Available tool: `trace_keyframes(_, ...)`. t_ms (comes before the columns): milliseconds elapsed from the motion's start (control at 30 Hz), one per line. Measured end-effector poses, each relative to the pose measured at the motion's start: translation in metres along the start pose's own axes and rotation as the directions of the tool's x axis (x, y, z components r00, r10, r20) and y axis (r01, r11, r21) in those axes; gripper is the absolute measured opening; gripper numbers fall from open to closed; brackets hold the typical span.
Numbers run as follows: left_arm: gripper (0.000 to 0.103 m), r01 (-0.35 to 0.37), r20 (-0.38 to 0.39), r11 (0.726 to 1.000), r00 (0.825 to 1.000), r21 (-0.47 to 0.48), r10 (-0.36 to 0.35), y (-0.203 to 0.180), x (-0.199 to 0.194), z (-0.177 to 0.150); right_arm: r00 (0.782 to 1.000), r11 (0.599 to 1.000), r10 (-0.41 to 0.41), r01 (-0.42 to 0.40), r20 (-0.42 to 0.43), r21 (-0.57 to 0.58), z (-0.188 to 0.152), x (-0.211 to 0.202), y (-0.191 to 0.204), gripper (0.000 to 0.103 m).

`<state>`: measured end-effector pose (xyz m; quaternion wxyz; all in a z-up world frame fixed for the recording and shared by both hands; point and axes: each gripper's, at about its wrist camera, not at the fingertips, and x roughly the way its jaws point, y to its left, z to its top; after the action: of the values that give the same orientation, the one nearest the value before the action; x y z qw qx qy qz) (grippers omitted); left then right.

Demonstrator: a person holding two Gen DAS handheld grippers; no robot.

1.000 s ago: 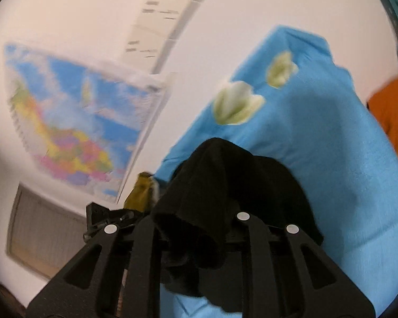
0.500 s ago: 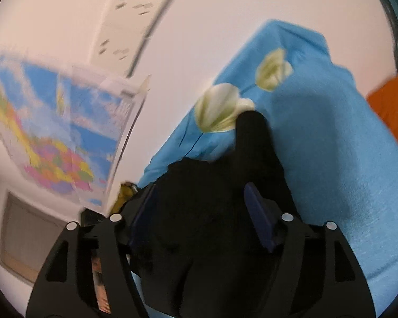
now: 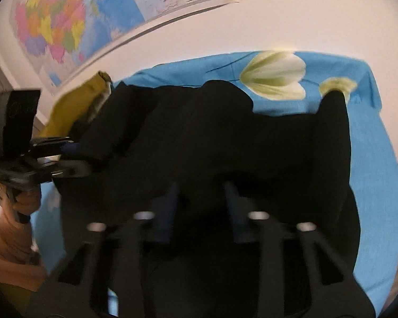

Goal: Fold large clothes

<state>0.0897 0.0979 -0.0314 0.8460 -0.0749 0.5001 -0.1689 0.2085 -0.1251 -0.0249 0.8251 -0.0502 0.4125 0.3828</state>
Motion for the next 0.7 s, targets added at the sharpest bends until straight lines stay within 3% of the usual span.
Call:
trace_keyframes(33,0.006,0.014,-0.004,1.0,1.0,-0.021,-0.014,0.005,0.005,0.001,1.0,1.0,-0.007,0.007,0.019,-0.001,0.002,-0.004,0.001,0.005)
trace_keyframes(167,0.005,0.08,0.105,0.993,0.992,-0.085,-0.071,0.024,-0.008,0.013,0.987,1.0,-0.02,0.018,0.16,0.009,0.018,-0.028,0.0,0.004)
trace_keyframes(233,0.013,0.102,0.081,0.987,0.992,-0.125,-0.093,0.035,-0.003,0.014,0.99,0.999,-0.033,0.03,0.135,0.026,0.022,-0.017,-0.005,0.004)
trace_keyframes(300,0.021,0.055,0.009,0.989,0.998,-0.137,-0.054,0.039,0.014,0.011,0.998,0.997,-0.05,0.048,0.044,0.054,0.019,0.006,-0.012,0.007)
trace_keyframes(367,0.027,0.031,-0.014,0.991,0.999,-0.13,-0.034,0.039,0.019,0.006,0.998,0.995,-0.067,0.066,0.014,0.071,0.013,0.012,-0.018,0.013)
trace_keyframes(400,0.029,0.03,0.002,0.992,1.0,-0.124,-0.03,0.04,0.015,0.003,0.997,0.994,-0.07,0.067,0.035,0.082,0.01,0.005,-0.02,0.024)
trace_keyframes(433,0.043,0.017,0.037,0.993,0.999,-0.117,-0.013,0.039,0.004,-0.002,0.995,0.993,-0.075,0.069,0.065,0.092,0.008,-0.006,-0.021,0.036)
trace_keyframes(500,0.071,-0.036,0.109,0.994,0.993,-0.104,0.048,0.036,-0.017,-0.008,0.988,0.994,-0.069,0.057,0.135,0.093,0.003,-0.035,-0.02,0.046)
trace_keyframes(567,0.072,-0.069,0.203,0.994,0.975,-0.084,0.085,0.039,-0.051,-0.025,0.977,0.995,-0.055,0.037,0.204,0.092,-0.009,-0.067,-0.022,0.056)
trace_keyframes(633,0.079,-0.085,0.233,0.993,0.967,-0.08,0.102,0.044,-0.074,-0.043,0.964,0.994,-0.081,0.06,0.254,0.09,-0.029,-0.1,-0.023,0.064)
trace_keyframes(700,0.079,-0.115,0.243,0.989,0.961,-0.091,0.134,0.048,-0.088,-0.064,0.959,0.99,-0.102,0.072,0.264,0.119,-0.048,-0.116,-0.026,0.077)
